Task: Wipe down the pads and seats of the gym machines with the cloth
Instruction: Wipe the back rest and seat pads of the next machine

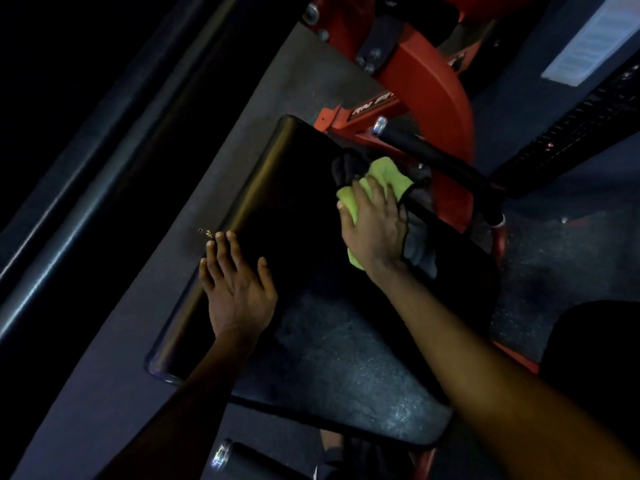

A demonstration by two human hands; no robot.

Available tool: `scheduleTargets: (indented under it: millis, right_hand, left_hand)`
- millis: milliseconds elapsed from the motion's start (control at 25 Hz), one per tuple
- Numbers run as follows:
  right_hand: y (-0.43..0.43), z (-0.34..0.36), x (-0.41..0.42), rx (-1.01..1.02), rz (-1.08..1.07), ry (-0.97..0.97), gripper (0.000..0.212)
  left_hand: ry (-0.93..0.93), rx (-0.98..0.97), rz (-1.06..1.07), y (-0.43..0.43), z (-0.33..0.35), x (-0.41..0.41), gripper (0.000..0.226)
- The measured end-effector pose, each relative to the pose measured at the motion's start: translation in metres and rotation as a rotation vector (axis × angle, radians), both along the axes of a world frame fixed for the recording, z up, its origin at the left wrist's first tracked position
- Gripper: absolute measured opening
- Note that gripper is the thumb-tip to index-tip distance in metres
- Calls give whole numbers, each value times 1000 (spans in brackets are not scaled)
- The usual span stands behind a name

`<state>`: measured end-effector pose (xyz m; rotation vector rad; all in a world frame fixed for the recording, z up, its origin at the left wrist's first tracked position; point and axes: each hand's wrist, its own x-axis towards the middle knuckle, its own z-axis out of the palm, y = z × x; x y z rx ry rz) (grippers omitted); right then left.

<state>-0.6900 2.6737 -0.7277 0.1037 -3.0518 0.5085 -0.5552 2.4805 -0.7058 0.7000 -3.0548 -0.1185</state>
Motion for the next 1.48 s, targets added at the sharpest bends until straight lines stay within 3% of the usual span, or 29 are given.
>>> scheduleTargets:
  millis: [160,360,520,600,680,760,920,1000,1160,1240,1320,1480]
  right_hand:
    - [15,-2,16,19,456,49,51]
    - [-34,14,4,-35,234,-7,50]
    - [-65,13,21,-40,753,104,50]
    - [-69,18,2,-35,717,32,54]
    - [-80,28,-12,-23,492,-101,56]
    - [-95,35,-4,10,437,-99,57]
    - [-93,41,32,65,872,-25,59]
    - [-89,45,16,81,930,-63,58]
    - [-124,47,3,33,599,-117,50]
    - [-144,49,24,94,723,42,45]
    - [-155,50,57,105,977,120,43]
    - [-164,50,100,126,1189,76,50]
  left_hand:
    - [7,36,36,0,3,-1,69]
    - [29,182,24,-14,6,16,68]
    - [6,192,67,-32,10,65,73]
    - [-17,170,59,-33,7,75,74]
    - [-43,129,69,-30,3,75,74]
    - [-44,113,77,-29,1,71,73]
    - [43,221,95,-33,4,81,77]
    - [108,227,173,-32,4,89,82]
    - [138,191,320,-23,3,105,89]
    - [120,174,368,-22,1,114,90]
    - [97,184,350,-22,-2,127,90]
    - [109,257,427,-19,-1,144,103]
